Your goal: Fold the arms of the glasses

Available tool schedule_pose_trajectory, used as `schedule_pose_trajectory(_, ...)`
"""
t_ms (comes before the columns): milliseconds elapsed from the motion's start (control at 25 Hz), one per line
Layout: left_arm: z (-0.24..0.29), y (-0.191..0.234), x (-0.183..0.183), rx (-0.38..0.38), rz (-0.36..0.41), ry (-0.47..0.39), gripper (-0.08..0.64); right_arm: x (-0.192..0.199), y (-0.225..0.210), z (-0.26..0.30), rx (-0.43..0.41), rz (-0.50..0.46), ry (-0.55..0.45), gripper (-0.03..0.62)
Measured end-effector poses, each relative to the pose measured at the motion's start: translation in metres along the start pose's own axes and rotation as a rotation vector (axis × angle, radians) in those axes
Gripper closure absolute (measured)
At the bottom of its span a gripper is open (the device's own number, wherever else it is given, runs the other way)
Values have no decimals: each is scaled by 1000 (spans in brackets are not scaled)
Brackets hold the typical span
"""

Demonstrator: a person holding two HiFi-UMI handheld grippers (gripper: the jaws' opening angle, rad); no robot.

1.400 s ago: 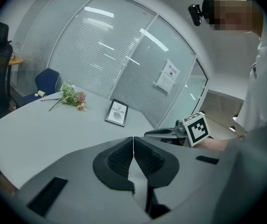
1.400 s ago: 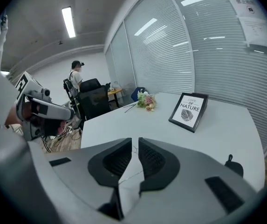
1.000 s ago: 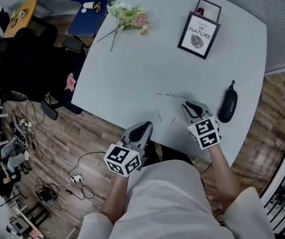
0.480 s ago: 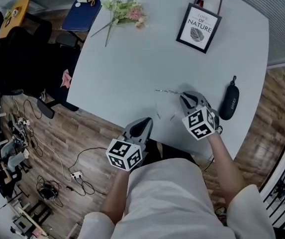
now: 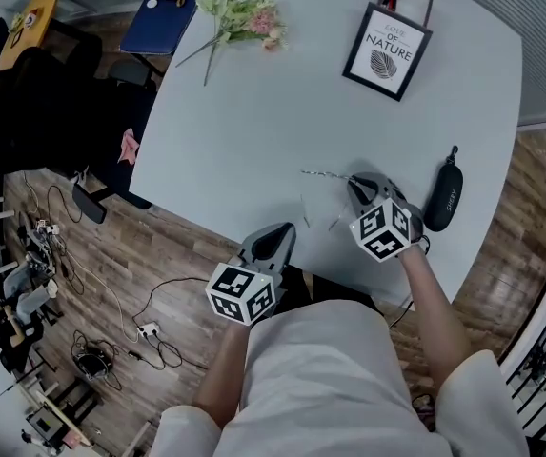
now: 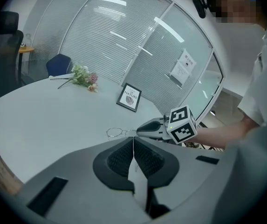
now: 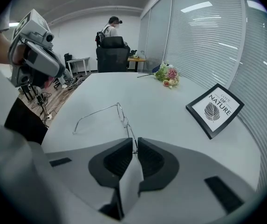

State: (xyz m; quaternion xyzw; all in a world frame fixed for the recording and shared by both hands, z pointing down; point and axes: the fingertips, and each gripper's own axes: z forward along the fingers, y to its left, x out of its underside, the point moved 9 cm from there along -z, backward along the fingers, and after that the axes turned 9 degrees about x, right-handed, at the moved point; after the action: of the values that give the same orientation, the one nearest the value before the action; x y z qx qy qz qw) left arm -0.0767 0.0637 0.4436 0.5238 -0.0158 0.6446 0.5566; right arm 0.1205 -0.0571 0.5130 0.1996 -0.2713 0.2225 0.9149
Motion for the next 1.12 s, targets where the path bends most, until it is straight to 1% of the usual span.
schedule_pose_trajectory(160, 4, 6, 5, -4, 3, 14, 540, 2, 0, 2, 4, 5, 4, 566)
schedule_pose_trajectory(280, 11, 14, 15, -25, 34, 55, 540, 3, 0, 1, 7, 7, 3, 566)
schedule_pose_trajectory(360, 15, 20, 22, -42, 37, 82, 540, 3, 0, 1, 6, 4, 4, 568)
schedule_pose_trajectory(760, 34, 45, 37, -78, 17, 169, 540, 3, 5, -1, 11, 3, 0, 577)
schedule_pose_trajectory(920, 43, 57, 44, -91, -11, 205, 540, 4, 8, -2, 10, 6, 0, 577)
schedule_pose_trajectory(1120, 52, 63, 46, -82, -45, 218, 540, 2, 12, -4, 8, 9, 2, 577)
